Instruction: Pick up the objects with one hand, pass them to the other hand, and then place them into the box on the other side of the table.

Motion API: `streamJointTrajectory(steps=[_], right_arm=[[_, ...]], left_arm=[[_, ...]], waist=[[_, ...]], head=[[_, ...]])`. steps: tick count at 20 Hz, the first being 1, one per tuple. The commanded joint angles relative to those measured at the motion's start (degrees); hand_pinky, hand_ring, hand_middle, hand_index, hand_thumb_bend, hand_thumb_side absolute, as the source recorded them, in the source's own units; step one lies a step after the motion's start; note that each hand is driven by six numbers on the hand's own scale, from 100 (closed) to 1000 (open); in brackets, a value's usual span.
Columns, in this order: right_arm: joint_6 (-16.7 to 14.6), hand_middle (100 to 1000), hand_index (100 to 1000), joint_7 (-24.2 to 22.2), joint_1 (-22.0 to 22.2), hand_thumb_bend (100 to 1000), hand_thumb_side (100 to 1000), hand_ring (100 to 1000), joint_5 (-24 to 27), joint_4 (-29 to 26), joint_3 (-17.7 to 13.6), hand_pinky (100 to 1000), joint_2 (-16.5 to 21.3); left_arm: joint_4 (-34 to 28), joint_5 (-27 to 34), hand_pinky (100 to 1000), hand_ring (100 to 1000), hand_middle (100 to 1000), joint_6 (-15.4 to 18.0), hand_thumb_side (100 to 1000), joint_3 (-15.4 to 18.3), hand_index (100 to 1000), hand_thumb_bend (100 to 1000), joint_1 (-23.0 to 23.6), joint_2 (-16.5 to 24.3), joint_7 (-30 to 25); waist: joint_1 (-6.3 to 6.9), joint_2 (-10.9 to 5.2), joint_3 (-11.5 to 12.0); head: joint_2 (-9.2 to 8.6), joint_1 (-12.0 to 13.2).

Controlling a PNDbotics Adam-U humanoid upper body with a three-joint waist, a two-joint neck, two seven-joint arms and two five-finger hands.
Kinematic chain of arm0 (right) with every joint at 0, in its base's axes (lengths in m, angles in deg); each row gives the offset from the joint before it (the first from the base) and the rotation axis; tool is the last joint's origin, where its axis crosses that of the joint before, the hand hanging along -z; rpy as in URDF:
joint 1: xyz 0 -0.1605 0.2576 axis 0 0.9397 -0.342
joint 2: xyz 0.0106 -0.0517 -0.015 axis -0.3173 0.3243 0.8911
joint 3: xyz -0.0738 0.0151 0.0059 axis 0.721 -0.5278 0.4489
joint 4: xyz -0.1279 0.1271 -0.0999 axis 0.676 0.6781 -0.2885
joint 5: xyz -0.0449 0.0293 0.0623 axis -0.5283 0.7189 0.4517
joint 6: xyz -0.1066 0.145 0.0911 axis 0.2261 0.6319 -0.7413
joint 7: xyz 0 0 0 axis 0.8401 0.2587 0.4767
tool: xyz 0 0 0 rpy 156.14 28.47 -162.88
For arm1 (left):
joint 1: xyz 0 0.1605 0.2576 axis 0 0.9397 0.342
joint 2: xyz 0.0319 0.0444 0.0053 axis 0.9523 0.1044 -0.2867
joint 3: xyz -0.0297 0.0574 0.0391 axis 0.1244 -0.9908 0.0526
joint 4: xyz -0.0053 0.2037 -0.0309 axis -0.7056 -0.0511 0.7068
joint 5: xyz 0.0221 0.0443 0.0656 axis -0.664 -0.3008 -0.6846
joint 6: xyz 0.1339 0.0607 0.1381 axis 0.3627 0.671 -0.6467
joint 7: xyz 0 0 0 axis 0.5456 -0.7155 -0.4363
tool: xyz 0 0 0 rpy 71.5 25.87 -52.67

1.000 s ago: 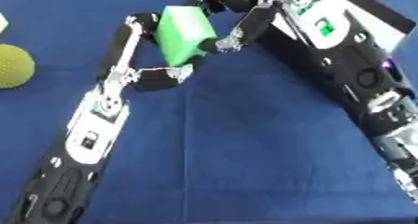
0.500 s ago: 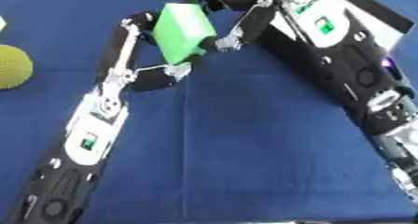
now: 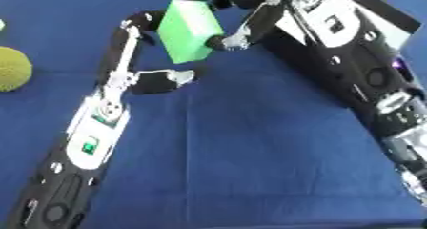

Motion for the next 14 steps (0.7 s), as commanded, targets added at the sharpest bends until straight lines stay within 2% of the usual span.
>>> streamJointTrajectory(steps=[1, 12, 14], right_arm=[[0.0, 508, 543, 0.0, -0.4, 243, 118, 1000, 1.3, -1.4, -1.8, 836, 2.8], [-0.9, 506, 543, 5.9, 2.4, 269, 100, 1000, 3.2, -1.7, -4.8, 835, 7.0], [-0.7, 507, 544, 7.7, 3.8, 269, 100, 1000, 3.4, -0.8, -6.4, 835, 8.5]], left_arm=[[-0.7, -0.5, 624, 703, 597, 0.2, 350, 0.4, 788, 829, -0.7, 0.7, 0.7], [0.0, -1.6, 624, 700, 594, 0.2, 354, 0.9, 784, 823, 0.5, 2.1, 1.9], [0.0, -1.7, 625, 699, 592, 0.2, 353, 1.0, 781, 822, 0.8, 2.7, 2.1]], waist=[[-0.1, -1.51, -0.3], [-0.02, -2.8, -1.6], [0.16, -3.31, -2.1]], head=[[-0.94, -0.1], [-1.38, -0.9], [-1.46, -1.5]])
